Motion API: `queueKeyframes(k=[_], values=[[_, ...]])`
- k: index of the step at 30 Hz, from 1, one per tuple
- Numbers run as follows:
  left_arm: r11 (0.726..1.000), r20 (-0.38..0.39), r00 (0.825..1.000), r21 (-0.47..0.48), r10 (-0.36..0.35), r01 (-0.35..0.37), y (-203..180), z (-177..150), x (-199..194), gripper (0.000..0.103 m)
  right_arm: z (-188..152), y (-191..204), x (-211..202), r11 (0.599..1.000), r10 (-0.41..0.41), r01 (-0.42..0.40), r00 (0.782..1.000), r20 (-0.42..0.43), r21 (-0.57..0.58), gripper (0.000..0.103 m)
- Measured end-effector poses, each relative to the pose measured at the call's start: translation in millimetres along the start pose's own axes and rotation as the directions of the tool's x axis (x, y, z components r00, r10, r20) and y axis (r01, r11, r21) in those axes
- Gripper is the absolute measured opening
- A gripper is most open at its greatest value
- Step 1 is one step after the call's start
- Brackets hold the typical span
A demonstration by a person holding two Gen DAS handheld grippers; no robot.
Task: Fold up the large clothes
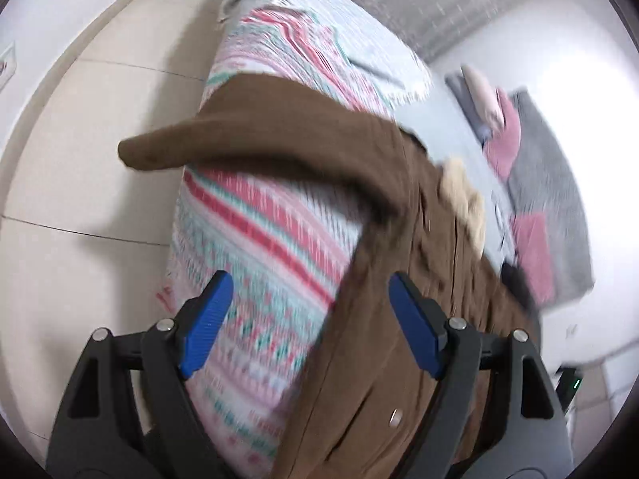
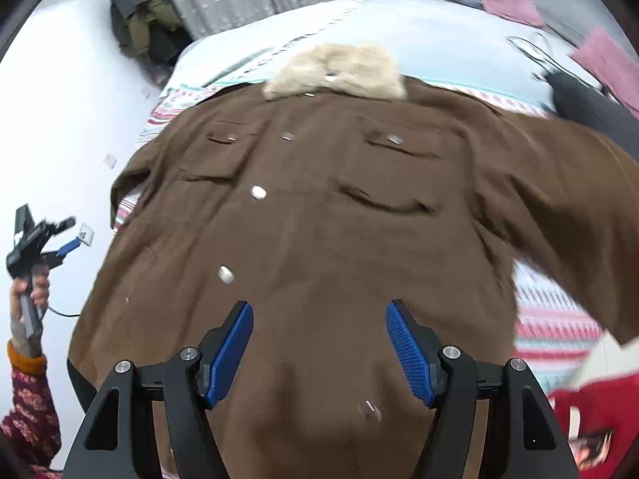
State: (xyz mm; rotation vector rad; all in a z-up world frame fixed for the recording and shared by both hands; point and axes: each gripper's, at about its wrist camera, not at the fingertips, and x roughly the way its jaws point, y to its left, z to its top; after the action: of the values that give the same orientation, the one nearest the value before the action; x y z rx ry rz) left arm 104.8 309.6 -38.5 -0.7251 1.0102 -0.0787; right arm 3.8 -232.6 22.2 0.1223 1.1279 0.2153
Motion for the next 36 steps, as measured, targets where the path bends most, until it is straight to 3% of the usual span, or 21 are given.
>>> queueKeyframes(k=[5, 10, 14, 15, 16, 18, 19, 23, 25, 27, 29, 30, 32, 33, 34, 35, 36], values=[[0.986, 0.033, 0.999, -0.169, 0.005, 0.001, 38, 41, 26, 0.081, 35, 37, 32, 0.997, 0.015, -0.017, 0.999, -0.034, -0.072, 0.070], [0.929, 0.043, 0.999, -0.371, 0.002, 0.014, 89, 72, 68, 0.080, 63, 65, 70, 0.988, 0.014, -0.027, 0.996, -0.088, -0.150, 0.070], [0.860, 0.068, 0.996, -0.504, -0.052, 0.079, 116, 88, 99, 0.070, 77, 79, 98, 0.984, 0.010, -0.032, 0.992, -0.126, -0.175, 0.070], [0.857, 0.074, 0.996, -0.510, -0.050, 0.081, 118, 91, 105, 0.058, 79, 82, 104, 0.983, 0.009, -0.033, 0.991, -0.134, -0.179, 0.070], [0.857, 0.077, 0.996, -0.510, -0.046, 0.079, 119, 93, 109, 0.050, 81, 87, 110, 0.983, 0.008, -0.033, 0.990, -0.140, -0.183, 0.070], [0.863, 0.076, 0.997, -0.502, -0.021, 0.056, 118, 92, 110, 0.006, 84, 97, 117, 0.981, 0.012, -0.040, 0.989, -0.148, -0.189, 0.070], [0.872, 0.091, 0.996, -0.486, -0.016, 0.059, 116, 90, 105, 0.005, 86, 102, 122, 0.980, 0.019, -0.048, 0.988, -0.152, -0.192, 0.070], [0.951, 0.214, 0.976, -0.295, -0.028, 0.092, 98, 62, 56, 0.004, 90, 113, 130, 0.978, 0.037, -0.066, 0.988, -0.151, -0.196, 0.070], [0.964, 0.179, 0.983, -0.257, -0.029, 0.075, 103, 39, 48, 0.004, 91, 114, 131, 0.978, 0.045, -0.073, 0.988, -0.149, -0.193, 0.070], [0.960, 0.059, 0.998, -0.278, -0.028, 0.044, 124, 12, 58, 0.004, 90, 113, 135, 0.980, 0.055, -0.083, 0.987, -0.150, -0.183, 0.070], [0.951, -0.044, 0.999, -0.309, -0.013, -0.001, 140, -8, 72, 0.002, 90, 111, 141, 0.982, 0.066, -0.092, 0.986, -0.156, -0.163, 0.070], [0.952, -0.079, 0.997, -0.303, 0.018, -0.041, 147, -14, 77, 0.003, 89, 110, 144, 0.984, 0.075, -0.099, 0.984, -0.159, -0.149, 0.070], [0.943, -0.087, 0.995, -0.331, -0.043, 0.012, 160, -21, 83, 0.008, 87, 109, 148, 0.986, 0.097, -0.118, 0.981, -0.166, -0.120, 0.070], [0.929, -0.086, 0.992, -0.367, -0.087, 0.050, 166, -23, 84, 0.033, 87, 108, 149, 0.986, 0.105, -0.125, 0.980, -0.168, -0.114, 0.070], [0.902, -0.079, 0.987, -0.421, -0.140, 0.095, 173, -25, 87, 0.052, 85, 109, 149, 0.985, 0.119, -0.138, 0.979, -0.169, -0.108, 0.070], [0.877, -0.060, 0.983, -0.464, -0.175, 0.128, 178, -27, 88, 0.079, 84, 110, 149, 0.984, 0.125, -0.144, 0.978, -0.168, -0.109, 0.070], [0.843, -0.010, 0.977, -0.508, -0.211, 0.177, 183, -29, 89, 0.080, 83, 111, 148, 0.983, 0.128, -0.148, 0.978, -0.165, -0.111, 0.070]])
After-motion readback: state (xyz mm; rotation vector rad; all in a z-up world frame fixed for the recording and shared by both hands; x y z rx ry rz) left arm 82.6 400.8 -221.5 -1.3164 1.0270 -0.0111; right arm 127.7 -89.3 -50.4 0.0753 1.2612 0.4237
